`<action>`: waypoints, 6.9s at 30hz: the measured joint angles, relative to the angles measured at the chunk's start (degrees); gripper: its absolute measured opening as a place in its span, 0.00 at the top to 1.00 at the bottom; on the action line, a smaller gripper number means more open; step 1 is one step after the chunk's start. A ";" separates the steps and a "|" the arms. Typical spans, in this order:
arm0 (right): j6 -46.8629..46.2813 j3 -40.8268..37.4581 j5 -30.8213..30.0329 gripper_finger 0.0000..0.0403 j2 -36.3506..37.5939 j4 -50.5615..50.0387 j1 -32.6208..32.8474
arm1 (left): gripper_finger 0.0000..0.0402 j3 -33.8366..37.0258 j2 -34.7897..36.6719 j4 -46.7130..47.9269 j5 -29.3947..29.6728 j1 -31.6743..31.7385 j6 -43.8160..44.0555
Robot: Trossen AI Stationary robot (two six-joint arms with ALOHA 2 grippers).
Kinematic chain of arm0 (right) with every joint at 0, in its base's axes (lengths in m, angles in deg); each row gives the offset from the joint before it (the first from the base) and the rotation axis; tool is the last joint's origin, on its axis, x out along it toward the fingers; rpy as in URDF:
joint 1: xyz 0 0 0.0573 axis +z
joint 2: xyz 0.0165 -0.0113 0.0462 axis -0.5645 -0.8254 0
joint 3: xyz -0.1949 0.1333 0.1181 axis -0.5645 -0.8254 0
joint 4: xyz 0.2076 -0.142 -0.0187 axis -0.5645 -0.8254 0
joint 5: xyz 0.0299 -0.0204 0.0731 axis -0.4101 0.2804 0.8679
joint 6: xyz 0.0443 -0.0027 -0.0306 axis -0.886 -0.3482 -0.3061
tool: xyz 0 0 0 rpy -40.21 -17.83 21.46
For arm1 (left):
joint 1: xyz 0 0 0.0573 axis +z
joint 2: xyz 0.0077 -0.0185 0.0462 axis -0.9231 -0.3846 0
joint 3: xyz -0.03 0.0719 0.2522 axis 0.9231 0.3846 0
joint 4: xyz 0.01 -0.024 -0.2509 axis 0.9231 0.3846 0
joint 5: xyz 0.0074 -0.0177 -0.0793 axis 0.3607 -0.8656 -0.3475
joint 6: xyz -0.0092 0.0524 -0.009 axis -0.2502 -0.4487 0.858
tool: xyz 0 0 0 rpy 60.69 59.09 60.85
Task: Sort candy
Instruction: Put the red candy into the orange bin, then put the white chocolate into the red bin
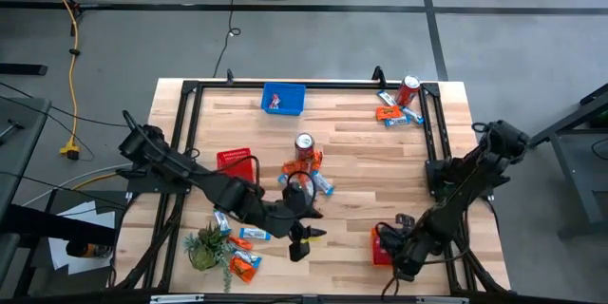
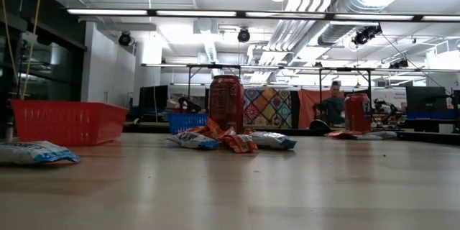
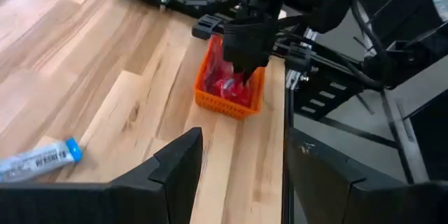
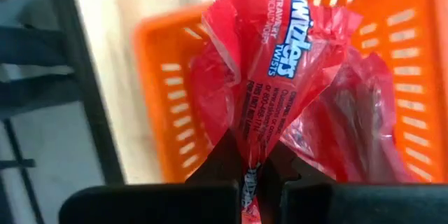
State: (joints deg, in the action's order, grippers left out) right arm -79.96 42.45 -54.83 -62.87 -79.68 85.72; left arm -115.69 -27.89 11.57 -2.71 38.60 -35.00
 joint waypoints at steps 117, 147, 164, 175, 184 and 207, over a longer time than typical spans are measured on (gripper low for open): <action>-10.57 21.66 -32.32 0.35 13.27 -36.32 -0.37 | 0.92 29.81 5.95 7.42 -7.93 1.20 -1.20; -13.09 21.66 -40.84 0.35 13.27 -35.67 -0.37 | 0.97 55.54 35.34 19.57 16.81 3.86 65.79; -12.48 21.66 -45.78 0.35 13.27 -34.27 -0.37 | 0.41 39.87 34.92 21.81 5.08 8.87 36.62; -10.52 21.66 -50.34 0.35 13.27 -33.49 -2.49 | 0.42 10.99 1.08 24.25 -5.08 7.07 -26.72; -10.58 21.66 -49.16 0.35 13.27 -32.16 -3.76 | 0.42 4.70 -14.27 26.87 -6.11 12.90 -49.44; -10.55 21.64 -49.21 0.35 13.27 -30.31 -3.76 | 0.42 4.57 -18.44 28.29 -15.97 20.98 -55.06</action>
State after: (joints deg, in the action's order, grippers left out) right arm -90.51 64.09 -104.04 -49.60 -109.99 81.96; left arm -111.12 -46.32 39.86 -18.68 59.58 -90.06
